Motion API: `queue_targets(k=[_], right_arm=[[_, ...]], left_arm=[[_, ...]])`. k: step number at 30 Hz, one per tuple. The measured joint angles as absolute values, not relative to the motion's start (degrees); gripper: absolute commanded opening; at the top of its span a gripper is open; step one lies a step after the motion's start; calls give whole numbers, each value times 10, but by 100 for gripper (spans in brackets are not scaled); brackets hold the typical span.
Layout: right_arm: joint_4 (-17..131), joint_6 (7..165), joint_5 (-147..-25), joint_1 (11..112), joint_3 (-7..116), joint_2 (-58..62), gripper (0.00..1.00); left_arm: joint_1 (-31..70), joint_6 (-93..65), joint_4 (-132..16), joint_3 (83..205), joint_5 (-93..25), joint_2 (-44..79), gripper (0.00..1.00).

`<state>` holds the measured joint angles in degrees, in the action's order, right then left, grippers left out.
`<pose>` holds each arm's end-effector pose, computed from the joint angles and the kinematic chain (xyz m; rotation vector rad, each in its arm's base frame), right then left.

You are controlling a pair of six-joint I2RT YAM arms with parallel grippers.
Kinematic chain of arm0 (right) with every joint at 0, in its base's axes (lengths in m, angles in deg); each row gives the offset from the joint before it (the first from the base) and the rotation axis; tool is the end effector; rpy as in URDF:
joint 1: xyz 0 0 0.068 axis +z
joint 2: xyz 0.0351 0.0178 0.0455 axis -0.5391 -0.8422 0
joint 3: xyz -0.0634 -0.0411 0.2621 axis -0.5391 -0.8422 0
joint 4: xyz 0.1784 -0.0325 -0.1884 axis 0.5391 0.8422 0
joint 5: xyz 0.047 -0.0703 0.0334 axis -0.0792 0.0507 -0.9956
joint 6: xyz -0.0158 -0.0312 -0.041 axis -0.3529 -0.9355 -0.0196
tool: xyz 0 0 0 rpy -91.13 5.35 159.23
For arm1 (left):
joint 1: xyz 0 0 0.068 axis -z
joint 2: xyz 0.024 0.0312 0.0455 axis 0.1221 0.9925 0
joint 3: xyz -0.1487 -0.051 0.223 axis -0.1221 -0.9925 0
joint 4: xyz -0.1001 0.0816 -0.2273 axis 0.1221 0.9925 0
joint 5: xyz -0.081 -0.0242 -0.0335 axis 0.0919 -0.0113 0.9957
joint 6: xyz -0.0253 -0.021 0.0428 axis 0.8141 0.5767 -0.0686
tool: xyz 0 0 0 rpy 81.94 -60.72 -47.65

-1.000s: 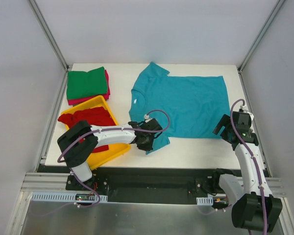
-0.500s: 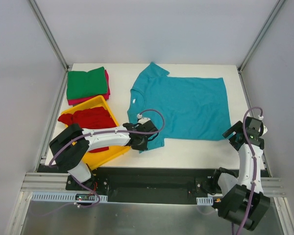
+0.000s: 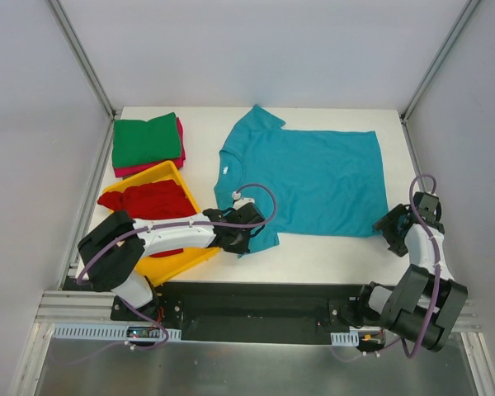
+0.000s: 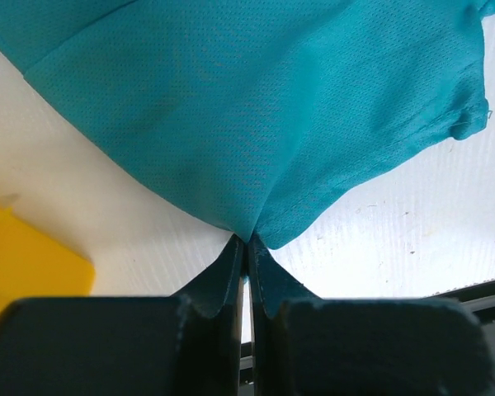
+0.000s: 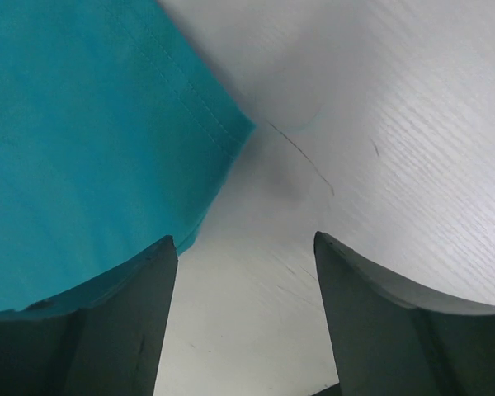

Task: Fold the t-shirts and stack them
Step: Grap the side of the flattened tshirt closest away from the robot with both arms

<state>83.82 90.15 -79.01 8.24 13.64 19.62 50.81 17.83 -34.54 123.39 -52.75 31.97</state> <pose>0.1893 -0.0851 0.1936 0.7632 2.4317 -0.0699 0.1672 -0.2536 0.1801 0.2670 2.6216 -0.4029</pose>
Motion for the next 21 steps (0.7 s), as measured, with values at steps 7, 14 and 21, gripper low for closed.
queue_targets(k=[7,14,21], right_arm=[[793,905,-816,82,127,136,60],[740,912,-820,82,133,97,56],[693,920,-826,82,149,57,31]], left_arm=[[508,173,-359,1229,-525,319,0],[508,171,-363,1225,-516,319,0],[508,170,-366,1225,-516,319,0]])
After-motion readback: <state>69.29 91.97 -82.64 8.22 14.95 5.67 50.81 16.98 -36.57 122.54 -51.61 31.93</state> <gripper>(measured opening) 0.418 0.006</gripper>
